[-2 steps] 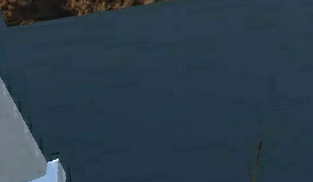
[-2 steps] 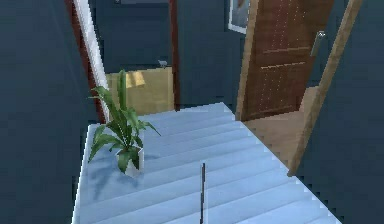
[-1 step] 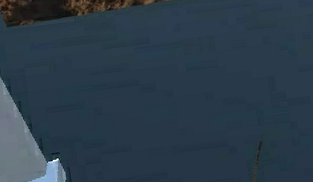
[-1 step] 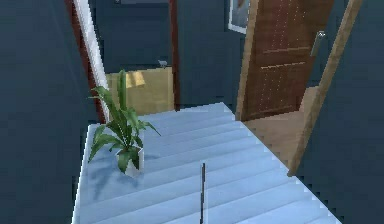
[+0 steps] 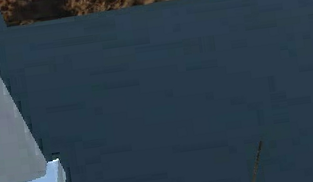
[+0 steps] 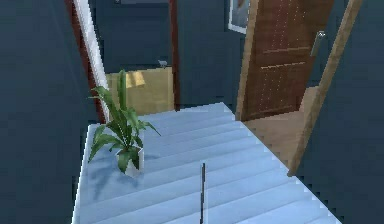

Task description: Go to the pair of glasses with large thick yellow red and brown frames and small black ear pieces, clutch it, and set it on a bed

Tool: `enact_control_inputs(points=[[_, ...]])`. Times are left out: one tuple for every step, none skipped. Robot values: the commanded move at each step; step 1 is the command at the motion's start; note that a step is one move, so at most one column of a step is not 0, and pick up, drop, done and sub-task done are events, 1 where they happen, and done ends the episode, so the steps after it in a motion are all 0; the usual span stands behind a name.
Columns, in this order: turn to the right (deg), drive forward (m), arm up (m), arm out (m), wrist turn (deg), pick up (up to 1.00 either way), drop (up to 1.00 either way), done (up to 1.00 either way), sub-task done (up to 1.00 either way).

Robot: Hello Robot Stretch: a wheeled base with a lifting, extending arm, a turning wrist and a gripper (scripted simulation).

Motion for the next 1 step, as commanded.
enact_control_inputs(points=[[0.0,0.00,0.00,0.00,0.0,0.00,0.00,1.00,0.00]])
